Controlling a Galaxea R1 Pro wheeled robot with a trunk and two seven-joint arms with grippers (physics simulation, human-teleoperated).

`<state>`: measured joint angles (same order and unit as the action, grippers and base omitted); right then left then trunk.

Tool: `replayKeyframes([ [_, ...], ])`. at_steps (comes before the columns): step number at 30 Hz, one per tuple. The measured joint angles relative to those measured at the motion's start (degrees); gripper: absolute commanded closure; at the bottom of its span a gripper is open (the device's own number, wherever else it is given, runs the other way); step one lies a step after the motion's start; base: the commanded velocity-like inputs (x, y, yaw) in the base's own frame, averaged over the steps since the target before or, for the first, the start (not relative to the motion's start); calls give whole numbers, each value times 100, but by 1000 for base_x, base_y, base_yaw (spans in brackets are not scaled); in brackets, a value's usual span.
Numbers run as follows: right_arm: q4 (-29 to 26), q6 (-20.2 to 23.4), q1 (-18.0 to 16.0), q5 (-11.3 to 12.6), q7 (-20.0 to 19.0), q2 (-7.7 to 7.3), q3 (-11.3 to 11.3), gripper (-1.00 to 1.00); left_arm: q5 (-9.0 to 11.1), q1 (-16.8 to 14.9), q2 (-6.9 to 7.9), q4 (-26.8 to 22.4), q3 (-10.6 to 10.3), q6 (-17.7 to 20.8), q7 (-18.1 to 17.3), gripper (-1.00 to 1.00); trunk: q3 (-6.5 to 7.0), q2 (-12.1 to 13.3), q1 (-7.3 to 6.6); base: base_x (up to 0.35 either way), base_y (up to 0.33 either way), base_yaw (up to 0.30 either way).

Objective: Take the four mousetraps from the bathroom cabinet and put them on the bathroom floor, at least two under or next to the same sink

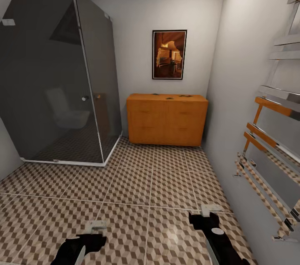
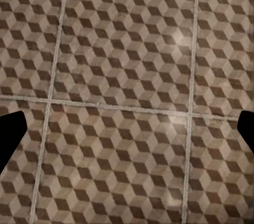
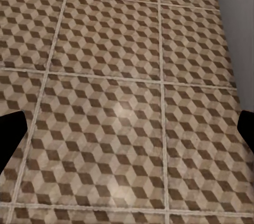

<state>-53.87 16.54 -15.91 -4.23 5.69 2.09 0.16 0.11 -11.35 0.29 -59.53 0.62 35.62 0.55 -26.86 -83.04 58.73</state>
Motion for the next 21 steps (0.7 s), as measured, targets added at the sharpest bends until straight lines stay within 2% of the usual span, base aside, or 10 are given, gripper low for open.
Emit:
replayKeyframes([
  [3,-10,99,-306,2,6,74,3,-100,1,-44,-50,-98,-4,9,174,-100,0,0,0,0,0,0],
  [6,-10,235,-547,-3,12,186,6,-100,11,-257,-85,-37,-6,39,434,-100,0,0,0,0,0,0],
  [9,7,343,-748,-5,29,248,7,-100,16,-577,-102,260,-6,74,575,-100,0,0,0,0,0,0],
  [14,22,392,-869,-9,47,271,6,-100,5,-956,-107,768,-6,77,654,-100,0,0,0,0,0,0],
  [15,29,401,-904,-10,49,278,7,-100,2,-1081,-106,987,-6,33,677,-100,0,0,0,0,0,0],
  [18,32,403,-919,-8,44,286,9,-100,8,-1137,-102,1151,-11,-122,673,-100,0,0,0,0,0,0],
  [21,33,399,-926,-7,23,290,21,-100,10,-1162,-87,1347,-18,-538,658,-100,0,0,0,0,0,0],
])
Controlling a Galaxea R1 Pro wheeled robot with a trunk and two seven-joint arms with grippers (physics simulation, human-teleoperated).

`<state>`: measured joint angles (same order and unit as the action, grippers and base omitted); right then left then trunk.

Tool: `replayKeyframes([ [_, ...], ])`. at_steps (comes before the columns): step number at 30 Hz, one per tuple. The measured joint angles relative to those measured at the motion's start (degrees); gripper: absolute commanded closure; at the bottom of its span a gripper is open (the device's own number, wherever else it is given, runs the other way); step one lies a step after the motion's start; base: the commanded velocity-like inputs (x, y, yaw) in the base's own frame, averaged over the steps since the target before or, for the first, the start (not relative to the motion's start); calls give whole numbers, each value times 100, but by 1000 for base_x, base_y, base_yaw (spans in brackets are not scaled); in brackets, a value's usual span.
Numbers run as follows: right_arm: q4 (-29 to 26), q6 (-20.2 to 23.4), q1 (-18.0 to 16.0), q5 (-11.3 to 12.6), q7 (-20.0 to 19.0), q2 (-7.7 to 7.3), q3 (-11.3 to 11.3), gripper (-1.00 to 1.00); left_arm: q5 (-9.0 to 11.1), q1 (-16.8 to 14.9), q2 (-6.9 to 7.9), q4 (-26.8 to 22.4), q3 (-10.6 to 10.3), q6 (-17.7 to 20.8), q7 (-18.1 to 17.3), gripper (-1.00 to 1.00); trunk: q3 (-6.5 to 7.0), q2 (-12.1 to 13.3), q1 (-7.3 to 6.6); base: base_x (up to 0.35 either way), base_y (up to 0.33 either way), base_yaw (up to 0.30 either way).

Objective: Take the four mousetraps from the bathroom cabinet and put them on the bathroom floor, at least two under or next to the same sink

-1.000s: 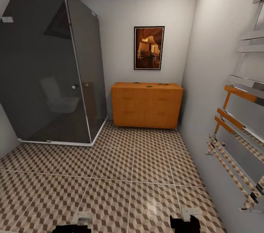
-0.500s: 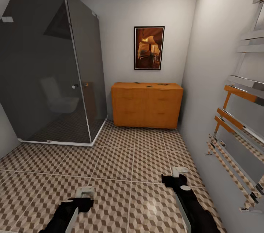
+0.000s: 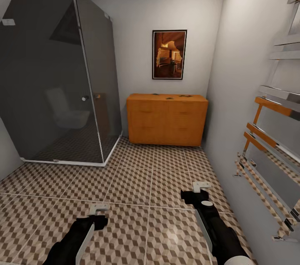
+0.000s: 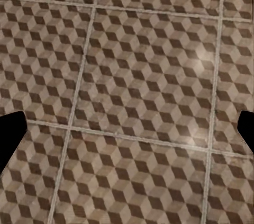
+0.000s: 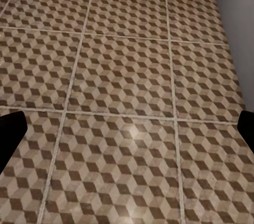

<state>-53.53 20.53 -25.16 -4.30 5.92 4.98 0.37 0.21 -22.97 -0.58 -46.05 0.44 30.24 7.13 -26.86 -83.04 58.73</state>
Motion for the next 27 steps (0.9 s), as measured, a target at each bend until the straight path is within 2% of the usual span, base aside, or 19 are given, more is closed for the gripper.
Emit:
replayKeyframes([
  [3,-3,-10,-2,0,-15,-2,12,-100,3,-8,14,35,-2,-269,-13,-100,0,0,0,0,0,0],
  [13,-48,-28,-3,0,-70,2,47,-100,2,-12,18,35,-42,-410,-34,-100,0,0,0,0,0,-1],
  [21,-62,-28,-2,1,-66,11,264,-100,10,-13,-18,57,-51,-400,-17,-100,28,0,0,1,0,-163],
  [27,-62,-28,-2,0,-65,12,309,-100,15,-13,-29,79,-57,-394,-21,-100,63,-1,-2,140,36,-209],
])
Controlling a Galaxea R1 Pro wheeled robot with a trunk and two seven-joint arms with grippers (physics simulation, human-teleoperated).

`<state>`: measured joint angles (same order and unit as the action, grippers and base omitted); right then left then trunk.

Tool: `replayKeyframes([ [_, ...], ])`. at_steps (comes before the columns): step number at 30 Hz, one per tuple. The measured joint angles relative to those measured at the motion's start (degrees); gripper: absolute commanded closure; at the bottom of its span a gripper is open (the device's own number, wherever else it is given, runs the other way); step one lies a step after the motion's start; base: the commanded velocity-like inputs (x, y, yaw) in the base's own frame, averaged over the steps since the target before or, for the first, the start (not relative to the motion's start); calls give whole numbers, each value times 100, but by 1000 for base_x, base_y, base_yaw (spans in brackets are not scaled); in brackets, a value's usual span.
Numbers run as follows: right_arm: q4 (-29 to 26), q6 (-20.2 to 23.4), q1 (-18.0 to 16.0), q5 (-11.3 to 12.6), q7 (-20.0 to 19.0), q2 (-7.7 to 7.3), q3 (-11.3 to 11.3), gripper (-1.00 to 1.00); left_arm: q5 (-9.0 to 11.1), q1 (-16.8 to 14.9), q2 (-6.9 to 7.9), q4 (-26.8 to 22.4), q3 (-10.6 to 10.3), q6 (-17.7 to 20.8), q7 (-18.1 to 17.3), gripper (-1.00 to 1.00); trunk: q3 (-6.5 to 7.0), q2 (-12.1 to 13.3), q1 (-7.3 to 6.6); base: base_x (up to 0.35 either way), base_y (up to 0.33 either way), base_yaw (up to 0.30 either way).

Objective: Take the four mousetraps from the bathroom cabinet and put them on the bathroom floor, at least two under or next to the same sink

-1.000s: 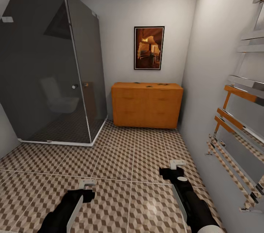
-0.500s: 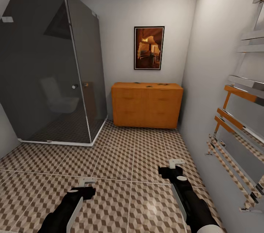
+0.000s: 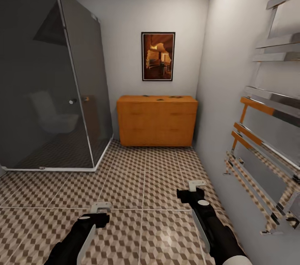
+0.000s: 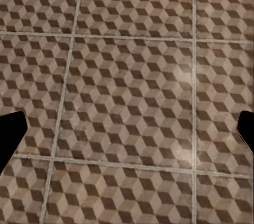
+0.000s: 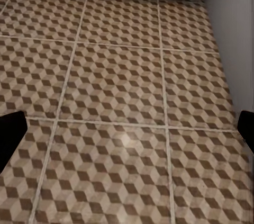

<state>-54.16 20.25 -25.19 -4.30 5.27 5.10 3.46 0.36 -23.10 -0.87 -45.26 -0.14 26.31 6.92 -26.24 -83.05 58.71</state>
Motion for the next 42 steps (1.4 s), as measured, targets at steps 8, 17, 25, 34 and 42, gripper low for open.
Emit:
replayKeyframes([
  [8,1,-1,-1,0,2,0,11,-100,-2,1,-58,60,3,3,0,-100,39,0,-1,282,93,-143],
  [17,2,-1,-1,0,3,1,13,-100,-5,1,-69,80,1,3,0,-100,46,0,-1,312,106,-19],
  [25,2,-1,-1,0,4,4,12,-100,-5,1,-77,86,-3,3,0,-100,47,0,-1,316,103,-1],
  [34,2,-1,-1,0,7,5,12,-100,-5,1,-79,164,-9,-3,-12,-100,47,0,-1,329,27,0],
  [42,2,-1,0,7,9,9,12,-100,-5,1,-128,206,-13,-6,-19,-100,47,0,-1,332,1,0],
])
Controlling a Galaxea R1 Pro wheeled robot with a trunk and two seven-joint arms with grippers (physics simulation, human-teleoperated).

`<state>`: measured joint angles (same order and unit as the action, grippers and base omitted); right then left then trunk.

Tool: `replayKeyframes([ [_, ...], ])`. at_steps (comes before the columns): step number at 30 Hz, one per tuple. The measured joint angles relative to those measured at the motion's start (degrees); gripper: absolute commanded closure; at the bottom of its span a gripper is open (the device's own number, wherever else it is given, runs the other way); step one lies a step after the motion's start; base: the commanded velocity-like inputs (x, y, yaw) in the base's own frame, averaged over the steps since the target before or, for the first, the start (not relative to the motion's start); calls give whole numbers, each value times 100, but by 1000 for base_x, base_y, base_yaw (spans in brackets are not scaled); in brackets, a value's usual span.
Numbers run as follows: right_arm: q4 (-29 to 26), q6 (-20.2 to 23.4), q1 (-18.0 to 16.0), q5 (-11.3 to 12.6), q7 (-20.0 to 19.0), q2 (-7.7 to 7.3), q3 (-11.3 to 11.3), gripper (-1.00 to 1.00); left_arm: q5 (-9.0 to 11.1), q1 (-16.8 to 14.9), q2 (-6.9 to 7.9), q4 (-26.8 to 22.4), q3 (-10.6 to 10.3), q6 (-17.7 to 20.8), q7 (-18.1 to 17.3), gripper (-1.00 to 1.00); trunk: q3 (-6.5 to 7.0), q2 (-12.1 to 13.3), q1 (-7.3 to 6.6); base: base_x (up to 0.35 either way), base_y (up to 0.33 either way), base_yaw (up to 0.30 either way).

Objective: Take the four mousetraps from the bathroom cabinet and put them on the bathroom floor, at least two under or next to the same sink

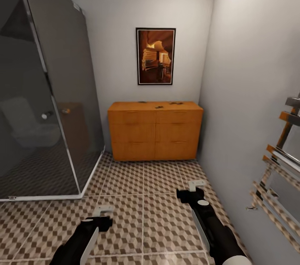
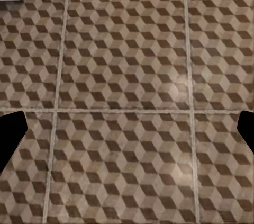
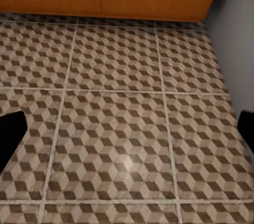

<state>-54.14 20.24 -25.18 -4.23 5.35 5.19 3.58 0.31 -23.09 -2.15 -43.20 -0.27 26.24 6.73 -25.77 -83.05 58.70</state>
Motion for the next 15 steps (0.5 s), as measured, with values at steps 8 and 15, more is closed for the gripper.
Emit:
replayKeyframes([
  [8,0,0,-1,1,-2,1,0,-100,0,0,-2,20,-2,0,0,-100,0,0,0,332,0,0],
  [15,0,0,-1,1,-2,1,0,-100,0,0,-19,28,0,0,0,-100,0,0,0,332,0,0],
])
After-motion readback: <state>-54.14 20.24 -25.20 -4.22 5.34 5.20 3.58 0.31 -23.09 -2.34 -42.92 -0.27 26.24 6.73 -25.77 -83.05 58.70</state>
